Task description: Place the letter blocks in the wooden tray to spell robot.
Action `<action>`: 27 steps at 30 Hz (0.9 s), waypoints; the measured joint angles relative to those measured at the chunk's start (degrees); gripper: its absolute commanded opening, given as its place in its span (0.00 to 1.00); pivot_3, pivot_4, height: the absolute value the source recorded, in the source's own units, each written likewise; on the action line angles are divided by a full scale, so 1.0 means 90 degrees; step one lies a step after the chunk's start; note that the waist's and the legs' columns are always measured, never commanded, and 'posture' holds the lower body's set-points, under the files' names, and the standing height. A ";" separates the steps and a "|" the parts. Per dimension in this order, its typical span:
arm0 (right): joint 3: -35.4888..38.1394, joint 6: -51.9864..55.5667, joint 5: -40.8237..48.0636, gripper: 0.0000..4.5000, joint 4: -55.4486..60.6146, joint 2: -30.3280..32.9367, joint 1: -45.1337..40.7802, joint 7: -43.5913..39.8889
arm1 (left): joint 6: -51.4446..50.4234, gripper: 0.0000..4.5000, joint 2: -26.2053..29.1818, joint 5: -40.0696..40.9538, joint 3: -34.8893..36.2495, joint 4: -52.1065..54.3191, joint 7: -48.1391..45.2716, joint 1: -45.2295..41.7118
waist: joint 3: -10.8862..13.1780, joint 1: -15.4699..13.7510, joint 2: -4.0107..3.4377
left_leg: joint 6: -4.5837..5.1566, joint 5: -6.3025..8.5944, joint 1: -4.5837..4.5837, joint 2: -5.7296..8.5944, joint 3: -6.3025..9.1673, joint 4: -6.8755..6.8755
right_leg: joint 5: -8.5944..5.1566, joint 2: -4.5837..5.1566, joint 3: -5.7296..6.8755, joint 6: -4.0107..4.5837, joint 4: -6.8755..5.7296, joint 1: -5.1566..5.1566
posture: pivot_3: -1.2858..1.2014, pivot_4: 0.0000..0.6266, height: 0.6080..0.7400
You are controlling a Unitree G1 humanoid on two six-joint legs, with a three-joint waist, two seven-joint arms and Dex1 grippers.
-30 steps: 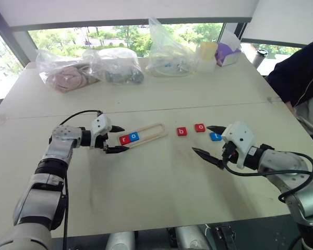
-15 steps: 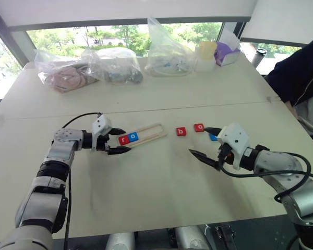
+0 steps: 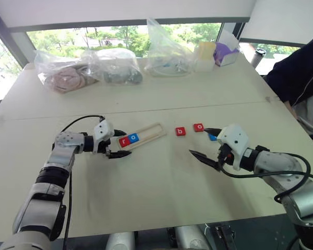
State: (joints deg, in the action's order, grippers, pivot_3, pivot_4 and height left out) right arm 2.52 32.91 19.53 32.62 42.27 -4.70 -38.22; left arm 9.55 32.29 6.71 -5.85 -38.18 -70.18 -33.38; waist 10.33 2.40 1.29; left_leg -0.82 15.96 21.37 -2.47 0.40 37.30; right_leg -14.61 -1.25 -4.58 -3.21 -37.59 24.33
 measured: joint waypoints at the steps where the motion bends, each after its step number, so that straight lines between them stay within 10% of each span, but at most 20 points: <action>1: -0.0002 0.0000 -0.0015 0.98 0.0000 0.0000 -0.0001 0.0000 | 0.0034 1.00 -0.0023 0.0000 0.0001 -0.0008 0.0061 0.0010 | -0.0002 -0.0008 -0.0001 | -0.0001 -0.0001 -0.0001 0.0000 0.0001 0.0001 | 0.0000 0.0000 0.0000 0.0001 -0.0001 -0.0002 | 0.52 0.24 1.00; 16: -0.0082 -0.0002 -0.0074 0.98 0.0004 0.0005 -0.0056 -0.0070 | -0.0649 1.00 -0.0079 0.0140 0.0042 0.0192 0.0185 0.0183 | -0.0040 -0.0005 -0.0023 | -0.0004 -0.0003 -0.0005 0.0001 0.0001 0.0002 | -0.0002 0.0000 0.0000 0.0007 -0.0004 -0.0006 | 0.52 0.24 1.00; 21: -0.0099 -0.0003 -0.0082 1.00 0.0004 0.0015 -0.0114 -0.0114 | -0.0756 0.70 -0.0078 0.0140 0.0041 0.0276 0.0190 0.0206 | -0.0043 -0.0002 -0.0024 | -0.0004 -0.0003 -0.0005 0.0001 0.0001 0.0001 | -0.0002 0.0000 0.0000 0.0005 -0.0004 -0.0006 | 0.52 0.24 1.00; 27: -0.0092 0.0000 -0.0082 1.00 0.0004 0.0070 -0.0108 -0.0132 | -0.0957 0.70 -0.0018 0.0163 0.0045 0.0686 0.0187 0.0378 | -0.0044 0.0006 -0.0024 | -0.0004 -0.0003 -0.0003 0.0001 0.0000 -0.0004 | -0.0004 0.0000 -0.0001 0.0003 -0.0002 -0.0004 | 0.52 0.24 1.00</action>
State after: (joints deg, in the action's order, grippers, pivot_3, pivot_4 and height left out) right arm 1.69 32.91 18.79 32.66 42.90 -5.68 -39.40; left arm 0.94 32.13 8.17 -5.44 -32.00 -68.50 -29.97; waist 9.94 2.45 1.08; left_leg -0.85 15.93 21.34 -2.46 0.40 37.27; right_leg -14.64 -1.25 -4.58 -3.19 -37.60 24.29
